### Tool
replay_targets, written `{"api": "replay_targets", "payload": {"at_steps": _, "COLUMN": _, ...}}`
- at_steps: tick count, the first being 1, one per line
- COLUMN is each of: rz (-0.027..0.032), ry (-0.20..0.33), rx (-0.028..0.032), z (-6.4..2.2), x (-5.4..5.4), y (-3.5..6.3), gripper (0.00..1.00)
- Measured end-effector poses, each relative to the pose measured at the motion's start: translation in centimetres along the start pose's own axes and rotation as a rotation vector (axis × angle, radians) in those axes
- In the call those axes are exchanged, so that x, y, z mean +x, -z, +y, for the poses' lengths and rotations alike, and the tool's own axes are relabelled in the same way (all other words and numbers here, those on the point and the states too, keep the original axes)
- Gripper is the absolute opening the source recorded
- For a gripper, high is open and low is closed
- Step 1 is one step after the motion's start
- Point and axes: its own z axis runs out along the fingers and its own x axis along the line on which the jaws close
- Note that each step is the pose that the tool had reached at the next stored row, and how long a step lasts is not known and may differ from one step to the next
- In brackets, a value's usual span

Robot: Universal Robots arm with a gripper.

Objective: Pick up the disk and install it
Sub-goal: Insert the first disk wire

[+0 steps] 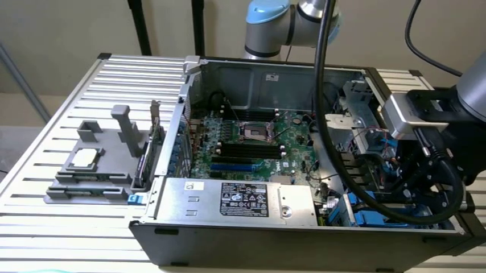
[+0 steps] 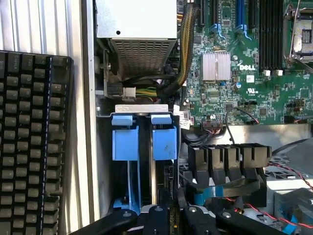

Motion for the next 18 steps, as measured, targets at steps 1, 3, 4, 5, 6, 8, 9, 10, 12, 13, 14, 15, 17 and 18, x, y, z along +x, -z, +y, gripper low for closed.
{"api": "replay_targets", "payload": {"at_steps": 1, "rz": 0.0019, "ry": -0.001, "rx": -0.0005, "z": 0.00, "x": -0.1, "y": -0.01, "gripper": 0.17}}
{"api": "replay_targets", "payload": {"at_steps": 3, "rz": 0.0063, "ry": -0.001, "rx": -0.0011, "z": 0.02, "x": -0.4, "y": -0.04, "gripper": 0.17}}
{"api": "replay_targets", "payload": {"at_steps": 4, "rz": 0.0095, "ry": -0.001, "rx": -0.0016, "z": 0.02, "x": -0.5, "y": -0.05, "gripper": 0.17}}
{"api": "replay_targets", "payload": {"at_steps": 5, "rz": 0.0134, "ry": -0.002, "rx": -0.0018, "z": 0.02, "x": -0.5, "y": -0.07, "gripper": 0.17}}
{"api": "replay_targets", "payload": {"at_steps": 6, "rz": 0.0182, "ry": -0.002, "rx": -0.0023, "z": 0.02, "x": -0.6, "y": -0.07, "gripper": 0.17}}
{"api": "replay_targets", "payload": {"at_steps": 8, "rz": 0.0292, "ry": -0.003, "rx": -0.0029, "z": 0.02, "x": -0.6, "y": -0.08, "gripper": 0.17}}
{"api": "replay_targets", "payload": {"at_steps": 9, "rz": 0.0342, "ry": -0.003, "rx": -0.0031, "z": 0.01, "x": -0.6, "y": -0.08, "gripper": 0.17}}
{"api": "replay_targets", "payload": {"at_steps": 10, "rz": 0.0387, "ry": -0.003, "rx": -0.0032, "z": 0.00, "x": -0.7, "y": -0.09, "gripper": 0.17}}
{"api": "replay_targets", "payload": {"at_steps": 12, "rz": 0.0431, "ry": -0.003, "rx": -0.0033, "z": 0.00, "x": -0.8, "y": -0.10, "gripper": 0.17}}
{"api": "replay_targets", "payload": {"at_steps": 13, "rz": 0.0437, "ry": -0.003, "rx": -0.0033, "z": 0.00, "x": -0.9, "y": -0.12, "gripper": 0.17}}
{"api": "replay_targets", "payload": {"at_steps": 14, "rz": 0.0441, "ry": -0.003, "rx": -0.0033, "z": 0.01, "x": -0.9, "y": -0.12, "gripper": 0.17}}
{"api": "replay_targets", "payload": {"at_steps": 15, "rz": 0.0444, "ry": -0.003, "rx": -0.0033, "z": 0.01, "x": -1.0, "y": -0.14, "gripper": 0.17}}
{"api": "replay_targets", "payload": {"at_steps": 17, "rz": 0.0454, "ry": -0.003, "rx": -0.0035, "z": 0.00, "x": -1.1, "y": -0.15, "gripper": 0.17}}
{"api": "replay_targets", "payload": {"at_steps": 18, "rz": 0.0456, "ry": -0.003, "rx": -0.0035, "z": -0.02, "x": -1.2, "y": -0.17, "gripper": 0.17}}
